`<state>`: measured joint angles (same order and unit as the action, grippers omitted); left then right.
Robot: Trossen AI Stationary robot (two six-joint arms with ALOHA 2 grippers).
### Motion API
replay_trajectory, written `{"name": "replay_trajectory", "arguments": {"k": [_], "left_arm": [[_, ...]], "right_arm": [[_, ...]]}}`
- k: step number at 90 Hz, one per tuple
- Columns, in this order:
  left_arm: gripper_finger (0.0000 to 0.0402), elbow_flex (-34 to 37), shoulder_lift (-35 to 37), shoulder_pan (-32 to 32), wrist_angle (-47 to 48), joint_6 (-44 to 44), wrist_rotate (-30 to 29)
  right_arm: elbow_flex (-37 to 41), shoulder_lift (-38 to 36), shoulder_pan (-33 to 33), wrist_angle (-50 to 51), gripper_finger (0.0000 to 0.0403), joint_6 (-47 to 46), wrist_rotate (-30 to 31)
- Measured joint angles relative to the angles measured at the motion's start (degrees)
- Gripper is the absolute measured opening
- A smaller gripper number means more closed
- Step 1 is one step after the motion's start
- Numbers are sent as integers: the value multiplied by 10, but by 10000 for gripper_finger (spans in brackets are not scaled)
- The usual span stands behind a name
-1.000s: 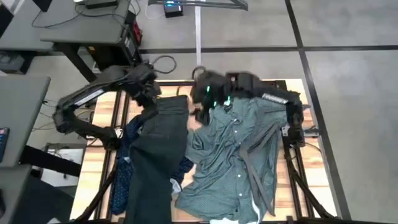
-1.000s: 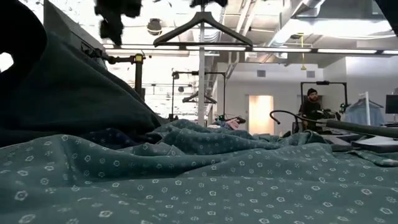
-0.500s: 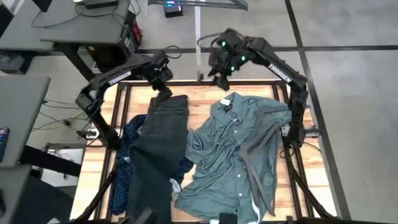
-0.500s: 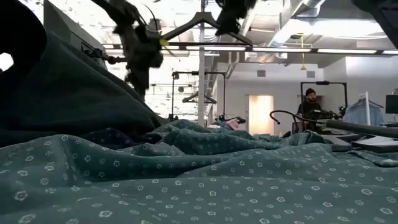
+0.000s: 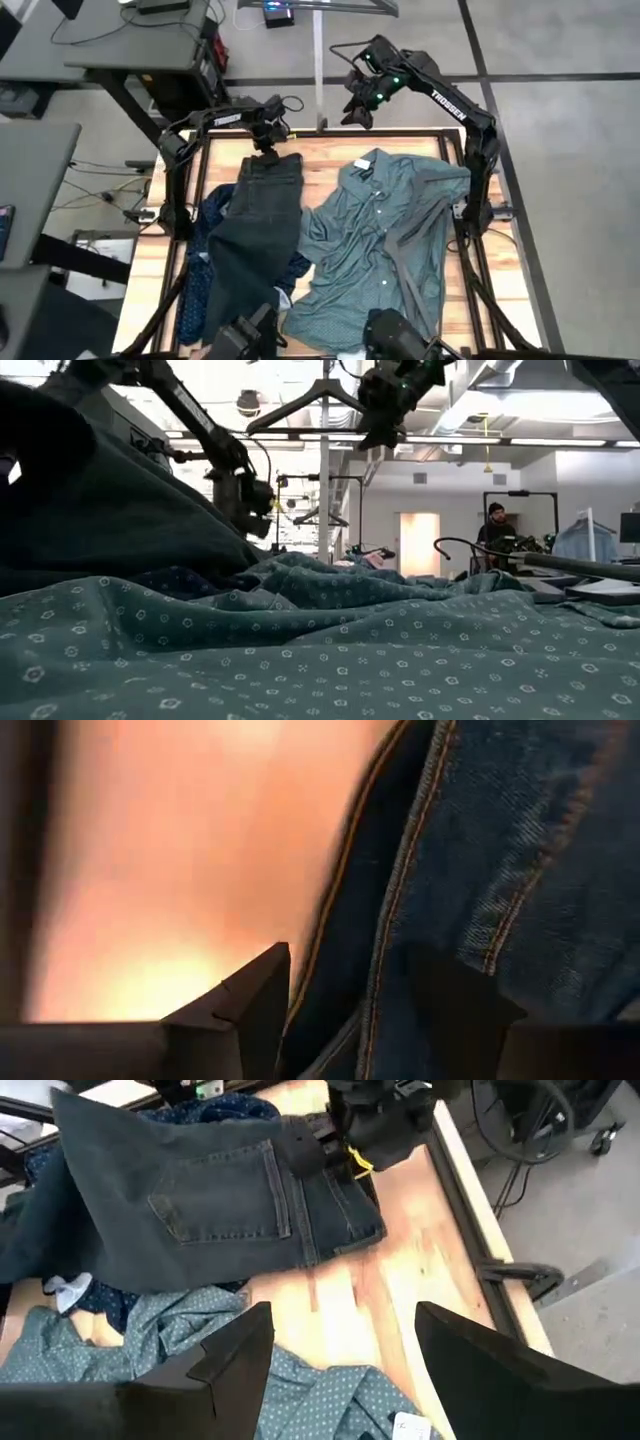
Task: Hang clothes
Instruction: Hang the black pants on the rack
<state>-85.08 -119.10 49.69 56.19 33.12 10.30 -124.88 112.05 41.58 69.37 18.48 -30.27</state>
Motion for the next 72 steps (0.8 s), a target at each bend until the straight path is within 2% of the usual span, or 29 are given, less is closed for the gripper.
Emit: {"name": "replay_trajectory", "arguments": {"k": [10, 36, 48, 60, 72], "left_arm": [[182, -2, -23, 2, 23, 0, 52], [182, -19, -16, -3, 72, 11, 90], [182, -17, -2, -9, 62, 17, 71], [182, 19, 1, -19, 12, 20, 55], [182, 56, 5, -37, -32, 30, -17]], "right_arm": [[10, 0, -5, -10, 230, 0, 0], [15, 0, -5, -10, 230, 9, 2], [15, 0, -1, -6, 230, 9, 3], [15, 0, -2, -9, 230, 11, 3], [15, 0, -2, -5, 230, 11, 3]]}}
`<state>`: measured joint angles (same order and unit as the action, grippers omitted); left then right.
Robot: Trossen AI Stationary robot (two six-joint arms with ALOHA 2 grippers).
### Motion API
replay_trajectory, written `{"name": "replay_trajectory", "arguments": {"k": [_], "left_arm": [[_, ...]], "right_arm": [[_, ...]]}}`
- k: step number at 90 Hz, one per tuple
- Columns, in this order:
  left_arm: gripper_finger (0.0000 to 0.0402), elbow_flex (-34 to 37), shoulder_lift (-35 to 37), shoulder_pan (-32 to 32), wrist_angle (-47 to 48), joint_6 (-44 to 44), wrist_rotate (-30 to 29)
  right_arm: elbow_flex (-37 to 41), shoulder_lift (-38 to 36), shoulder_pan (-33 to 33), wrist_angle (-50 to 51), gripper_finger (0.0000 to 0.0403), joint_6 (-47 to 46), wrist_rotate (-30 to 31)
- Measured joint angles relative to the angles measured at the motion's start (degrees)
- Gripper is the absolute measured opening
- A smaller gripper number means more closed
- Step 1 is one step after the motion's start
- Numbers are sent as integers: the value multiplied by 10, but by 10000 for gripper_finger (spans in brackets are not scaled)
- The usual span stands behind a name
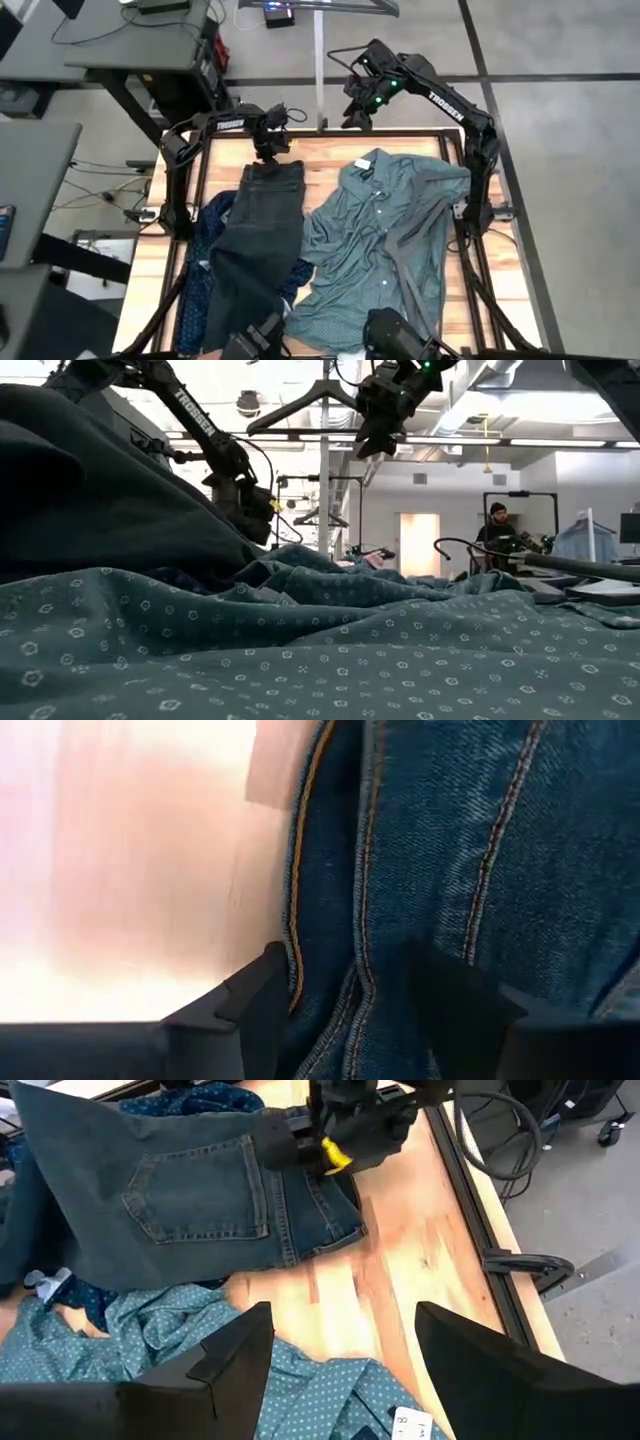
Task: Hang clothes
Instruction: Hang the black pants on the rack
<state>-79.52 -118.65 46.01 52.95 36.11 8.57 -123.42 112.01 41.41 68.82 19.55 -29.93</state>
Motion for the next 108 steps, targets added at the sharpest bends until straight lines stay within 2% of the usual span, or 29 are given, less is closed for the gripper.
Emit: {"name": "replay_trajectory", "arguments": {"k": [15, 22, 29, 38, 43, 59, 64, 81, 93, 101, 108], "left_arm": [[180, 19, 2, -8, -32, -8, -21], [162, 21, 2, -8, -36, 2, -25], [121, 22, 2, -7, -38, 11, -27], [39, 23, 2, -5, -42, 20, -23], [17, 23, 2, -5, -41, 21, -25], [5, -5, 28, -7, -16, -3, -70], [3, -15, 44, -7, -3, -11, -101], [1, -77, 141, -7, 17, -31, -170], [0, -124, 193, -9, 40, -41, -241], [0, -165, 224, 0, 13, -41, -247], [0, -180, 224, 19, 15, -40, -248]], "right_arm": [[0, 0, -1, 2, 230, 0, 0], [0, 0, -2, 3, 230, 0, 0], [0, 0, -2, 3, 230, 0, 0], [0, 0, -2, 5, 230, 0, 0], [0, 0, -1, 8, 230, 0, 0], [0, 0, -1, 11, 230, 0, 0], [0, 0, -1, 12, 230, 0, 0], [0, 0, 0, 11, 230, 0, 0], [0, 0, 0, 12, 230, -1, 0], [-1, 0, 0, 11, 230, 0, 0], [0, 0, -2, 2, 230, -1, -1]]}}
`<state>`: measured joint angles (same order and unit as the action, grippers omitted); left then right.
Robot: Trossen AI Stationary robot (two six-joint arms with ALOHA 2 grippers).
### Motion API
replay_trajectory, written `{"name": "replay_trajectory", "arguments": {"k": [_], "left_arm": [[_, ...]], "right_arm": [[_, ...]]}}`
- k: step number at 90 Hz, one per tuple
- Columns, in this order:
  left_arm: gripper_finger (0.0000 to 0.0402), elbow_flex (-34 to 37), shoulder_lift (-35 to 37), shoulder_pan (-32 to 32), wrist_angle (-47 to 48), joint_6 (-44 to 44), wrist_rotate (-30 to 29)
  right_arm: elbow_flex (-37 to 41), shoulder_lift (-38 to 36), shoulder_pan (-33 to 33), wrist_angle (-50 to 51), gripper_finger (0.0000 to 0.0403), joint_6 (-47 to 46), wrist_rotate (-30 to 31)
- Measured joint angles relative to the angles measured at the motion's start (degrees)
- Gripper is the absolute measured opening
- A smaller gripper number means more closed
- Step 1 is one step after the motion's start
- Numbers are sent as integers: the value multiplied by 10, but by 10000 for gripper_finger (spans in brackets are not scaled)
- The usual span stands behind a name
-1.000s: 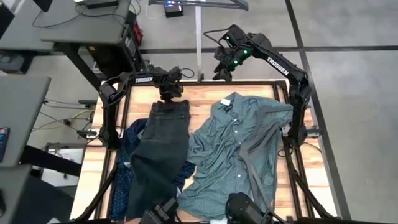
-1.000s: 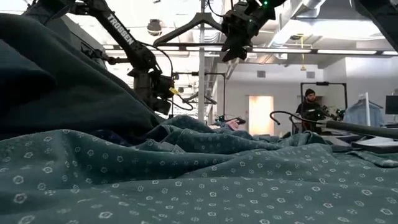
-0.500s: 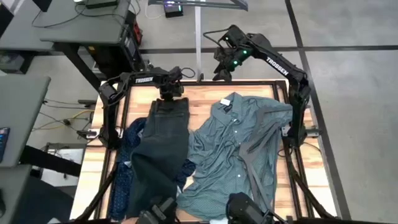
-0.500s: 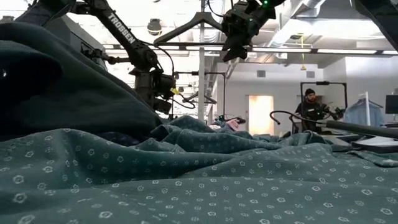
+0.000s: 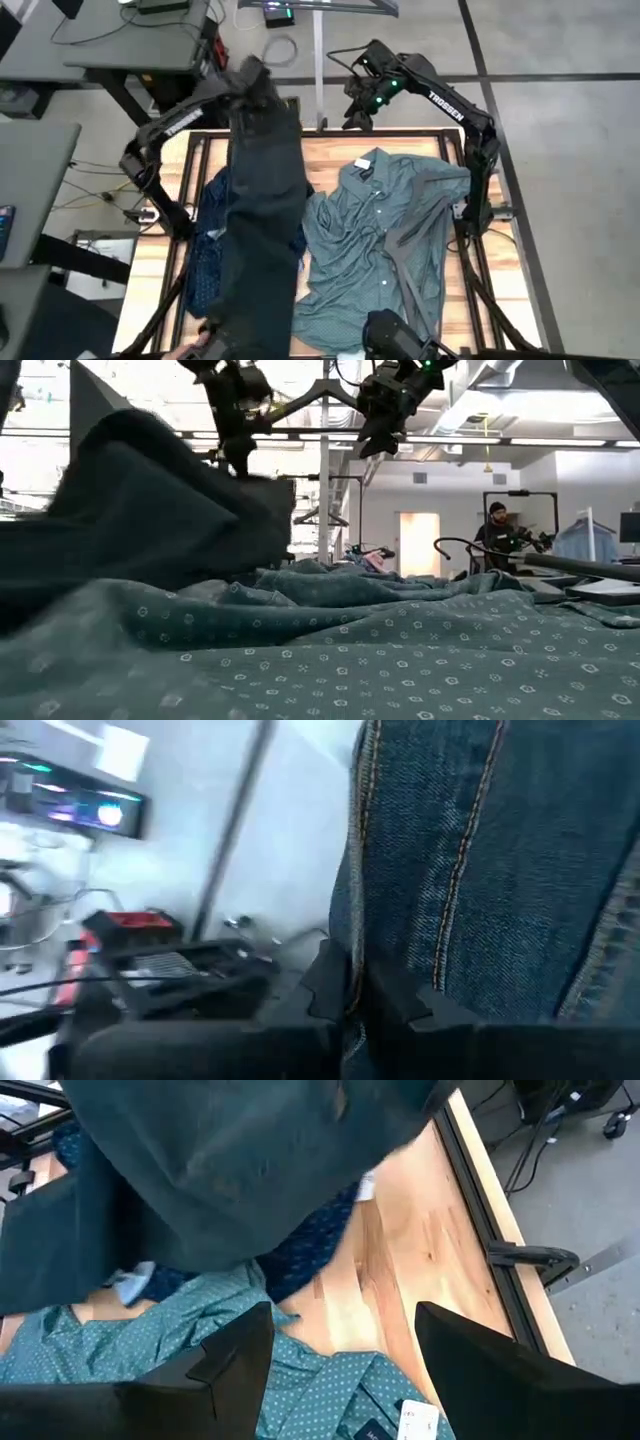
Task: Hang clothes
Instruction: Hang the black pants on the rack
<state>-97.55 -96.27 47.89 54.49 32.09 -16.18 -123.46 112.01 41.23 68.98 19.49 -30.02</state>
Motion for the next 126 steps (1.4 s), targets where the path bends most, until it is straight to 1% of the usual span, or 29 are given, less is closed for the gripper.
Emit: {"name": "replay_trajectory", "arguments": {"k": [7, 14, 20, 37, 45, 52, 58, 61, 67, 73, 77, 82, 87, 95, 101, 109, 114, 126], "left_arm": [[0, 1, -10, 15, 11, -1, 2], [0, 1, -13, 23, 16, -6, 29], [0, 0, -13, 28, 18, -7, 38], [0, 0, -13, 32, 19, -12, 40], [0, -1, -12, 32, 28, -22, 46], [0, -1, -12, 33, 38, -27, 57], [0, -1, -12, 33, 41, -30, 64], [0, -1, -12, 33, 44, -32, 70], [0, -1, -12, 32, 50, -33, 76], [0, -1, -12, 32, 44, -28, 87], [0, -1, -12, 32, 40, -25, 89], [0, -1, -12, 32, 39, -22, 98], [0, -1, -12, 32, 42, -22, 101], [0, -1, -12, 32, 45, -22, 102], [0, -1, -12, 32, 47, -13, 103], [0, -1, -12, 32, 45, 2, 109], [0, -1, -12, 32, 45, 5, 114], [0, -1, -11, 32, 52, 9, 115]], "right_arm": [[0, 0, -7, -19, 230, 0, 0], [0, 0, -14, -50, 230, -1, -1], [0, 0, -22, -87, 230, -6, -4], [0, 4, -62, -229, 230, -68, -6], [0, 7, -81, -286, 230, -123, -5], [-1, 15, -101, -274, 230, -162, -15], [2, 17, -121, -205, 230, -151, -31], [15, 17, -138, -186, 230, -138, -30], [50, 16, -178, -187, 230, -120, -31], [87, 14, -223, -211, 230, -126, -28], [112, 14, -256, -250, 230, -146, -14], [144, 14, -294, -306, 230, -178, 19], [170, 16, -333, -367, 230, -215, 59], [202, 18, -393, -462, 230, -273, 142], [215, 18, -432, -530, 230, -289, 207], [237, 24, -476, -613, 230, -288, 274], [238, 44, -493, -634, 230, -311, 296], [235, 138, -521, -640, 225, -407, 300]]}}
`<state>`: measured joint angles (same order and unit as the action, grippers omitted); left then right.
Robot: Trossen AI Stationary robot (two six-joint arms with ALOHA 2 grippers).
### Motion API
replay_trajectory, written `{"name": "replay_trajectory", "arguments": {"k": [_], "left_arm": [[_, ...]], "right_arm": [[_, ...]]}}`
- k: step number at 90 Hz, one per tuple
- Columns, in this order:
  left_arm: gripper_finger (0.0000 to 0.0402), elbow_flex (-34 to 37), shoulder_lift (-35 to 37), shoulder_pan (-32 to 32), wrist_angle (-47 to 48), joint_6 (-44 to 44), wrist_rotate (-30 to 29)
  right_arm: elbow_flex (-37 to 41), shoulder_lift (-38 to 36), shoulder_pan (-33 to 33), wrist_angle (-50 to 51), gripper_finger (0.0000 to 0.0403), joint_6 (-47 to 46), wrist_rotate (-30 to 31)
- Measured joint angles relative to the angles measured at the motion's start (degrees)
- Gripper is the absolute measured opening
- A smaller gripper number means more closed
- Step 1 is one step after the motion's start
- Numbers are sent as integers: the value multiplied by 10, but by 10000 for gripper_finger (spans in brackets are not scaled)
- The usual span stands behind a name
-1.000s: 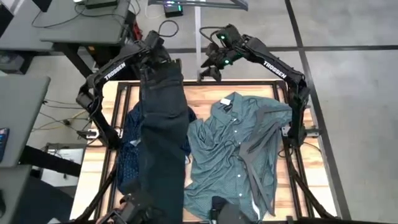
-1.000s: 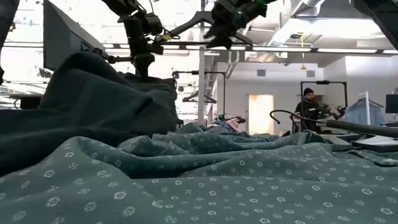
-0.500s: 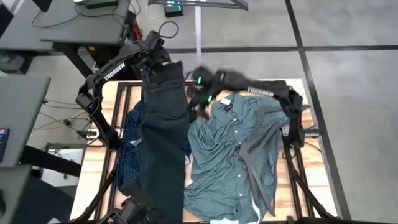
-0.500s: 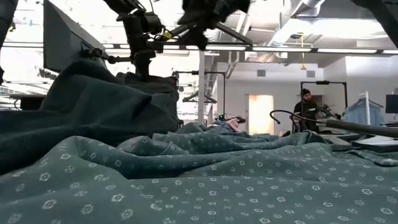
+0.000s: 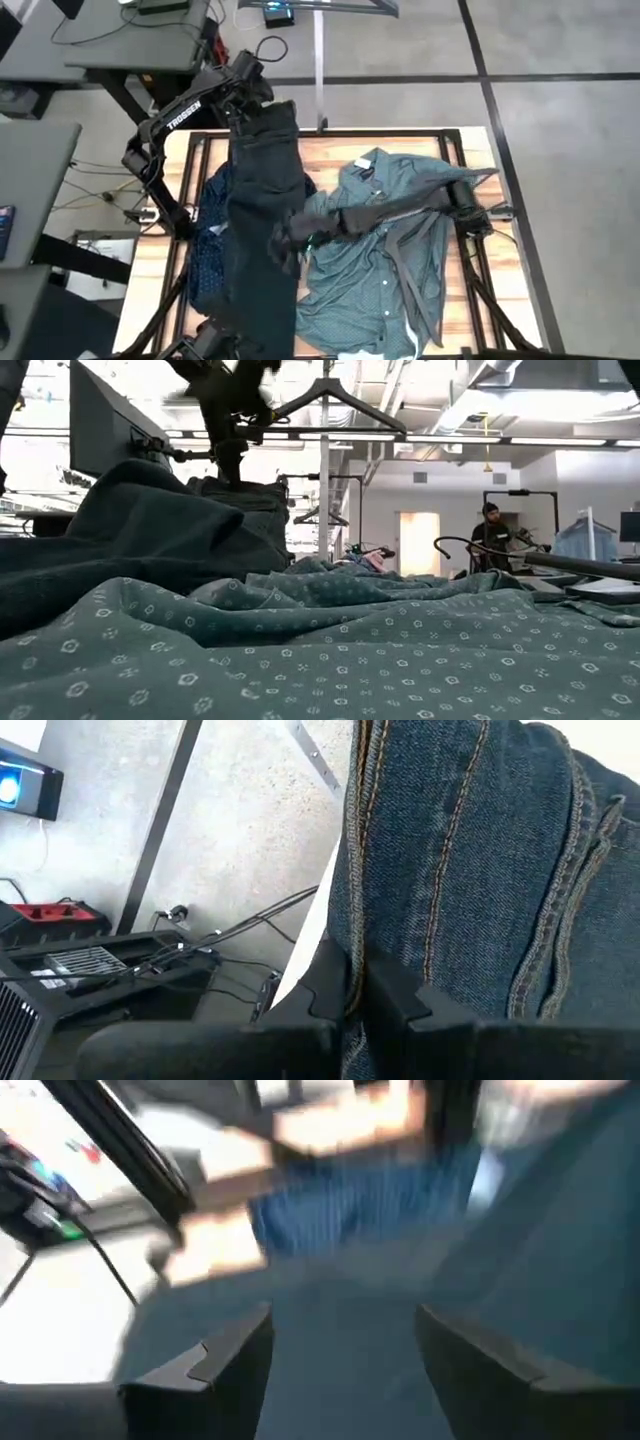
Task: Hang clothes
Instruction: Hang the black pants on the rack
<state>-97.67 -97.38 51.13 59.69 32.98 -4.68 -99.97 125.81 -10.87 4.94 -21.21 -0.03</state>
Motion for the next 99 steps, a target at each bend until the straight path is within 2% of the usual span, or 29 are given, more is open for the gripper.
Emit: {"name": "replay_trajectory", "arguments": {"k": [17, 31, 44, 56, 99], "left_arm": [[0, 0, 0, 0, 27, 3, 2], [0, 0, 0, -1, 26, -13, 15], [0, 0, 0, 0, 27, -1, 15], [0, 0, 0, 5, 28, 4, 18], [0, 1, -1, 47, 15, 2, 50]], "right_arm": [[-98, 106, -9, -12, 214, -49, 1], [-193, 199, -7, 92, 199, -54, 3], [-270, 245, -27, 152, 186, -62, -13], [-292, 270, -52, 152, 179, -66, -44], [-290, 280, -115, 111, 173, -68, -22]]}}
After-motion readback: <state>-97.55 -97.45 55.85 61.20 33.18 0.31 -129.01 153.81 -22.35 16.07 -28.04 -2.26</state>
